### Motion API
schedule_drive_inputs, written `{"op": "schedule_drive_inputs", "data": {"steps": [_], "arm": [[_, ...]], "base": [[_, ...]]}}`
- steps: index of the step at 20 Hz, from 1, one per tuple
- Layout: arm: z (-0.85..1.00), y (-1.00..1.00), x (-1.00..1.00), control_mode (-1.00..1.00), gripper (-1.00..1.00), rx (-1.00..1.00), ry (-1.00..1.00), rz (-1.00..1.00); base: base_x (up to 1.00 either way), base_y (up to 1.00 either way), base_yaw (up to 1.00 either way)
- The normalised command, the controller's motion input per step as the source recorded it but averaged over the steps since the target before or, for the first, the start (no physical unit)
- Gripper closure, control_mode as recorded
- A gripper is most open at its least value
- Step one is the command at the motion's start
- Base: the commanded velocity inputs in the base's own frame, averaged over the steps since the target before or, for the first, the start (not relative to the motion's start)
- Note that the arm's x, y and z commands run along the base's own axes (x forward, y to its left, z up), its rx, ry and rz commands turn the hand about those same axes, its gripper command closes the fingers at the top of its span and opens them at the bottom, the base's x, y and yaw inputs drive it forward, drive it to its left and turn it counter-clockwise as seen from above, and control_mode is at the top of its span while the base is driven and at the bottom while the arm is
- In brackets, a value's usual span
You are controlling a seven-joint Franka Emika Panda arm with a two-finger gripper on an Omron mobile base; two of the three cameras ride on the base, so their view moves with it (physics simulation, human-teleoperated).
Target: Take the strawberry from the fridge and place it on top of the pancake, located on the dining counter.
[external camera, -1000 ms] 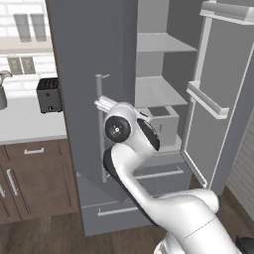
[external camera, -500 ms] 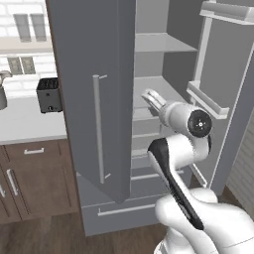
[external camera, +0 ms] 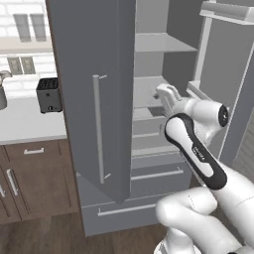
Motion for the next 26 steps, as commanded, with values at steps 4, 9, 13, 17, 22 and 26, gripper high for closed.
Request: {"op": "schedule_drive_inputs", "data": {"steps": [4, 9, 13, 17, 22, 26], "arm": [[-0.3, 0.19, 0.77, -1.0, -1.0, 0.09, 0.06, 0.24], [-0.35, 0.16, 0.76, -1.0, -1.0, 0.05, 0.08, 0.25], [-0.35, 0.18, 0.72, -1.0, -1.0, 0.05, 0.11, 0.26], [-0.21, 0.25, 0.5, -1.0, -1.0, 0.05, 0.06, 0.26], [0.0, 0.58, 0.02, -1.0, -1.0, 0.0, 0.0, 0.25], [0.0, 0.7, -0.02, -1.0, -1.0, 0.0, 0.0, 0.22]], "base": [[0.0, 0.0, 0.0], [0.0, 0.0, 0.0], [0.0, 0.0, 0.0], [0.0, 0.0, 0.0], [0.0, 0.0, 0.0], [0.0, 0.0, 0.0]]}}
